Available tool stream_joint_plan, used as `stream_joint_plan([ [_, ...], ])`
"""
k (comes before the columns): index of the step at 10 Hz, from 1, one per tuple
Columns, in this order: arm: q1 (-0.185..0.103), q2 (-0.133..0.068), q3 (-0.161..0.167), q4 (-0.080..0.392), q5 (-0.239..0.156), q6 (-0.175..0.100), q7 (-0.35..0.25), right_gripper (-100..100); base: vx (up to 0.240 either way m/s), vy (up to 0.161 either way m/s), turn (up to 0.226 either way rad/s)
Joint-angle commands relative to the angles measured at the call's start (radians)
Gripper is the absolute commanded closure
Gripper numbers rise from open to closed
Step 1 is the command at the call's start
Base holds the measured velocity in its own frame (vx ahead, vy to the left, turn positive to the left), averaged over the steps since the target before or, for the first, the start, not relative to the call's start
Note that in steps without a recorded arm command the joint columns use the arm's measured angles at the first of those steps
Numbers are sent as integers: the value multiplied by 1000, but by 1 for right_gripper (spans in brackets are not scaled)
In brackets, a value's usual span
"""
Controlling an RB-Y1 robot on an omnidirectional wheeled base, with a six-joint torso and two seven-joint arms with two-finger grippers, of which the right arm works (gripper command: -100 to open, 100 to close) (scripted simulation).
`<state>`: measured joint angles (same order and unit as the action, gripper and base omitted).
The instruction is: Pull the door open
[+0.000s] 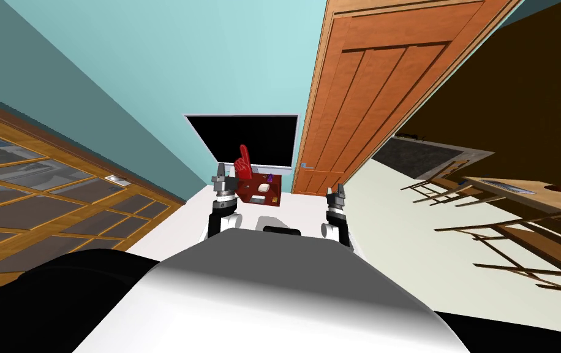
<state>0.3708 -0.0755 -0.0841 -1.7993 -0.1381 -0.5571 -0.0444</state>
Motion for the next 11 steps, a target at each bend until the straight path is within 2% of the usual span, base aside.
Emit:
stream_joint_plan([
  [1, -14, -1, -3, 47, 0, -11, 4, -100, 105, -29, 93],
  [11, -127, -21, -38, 357, -9, -73, 21, -100, 96, -29, 90],
])
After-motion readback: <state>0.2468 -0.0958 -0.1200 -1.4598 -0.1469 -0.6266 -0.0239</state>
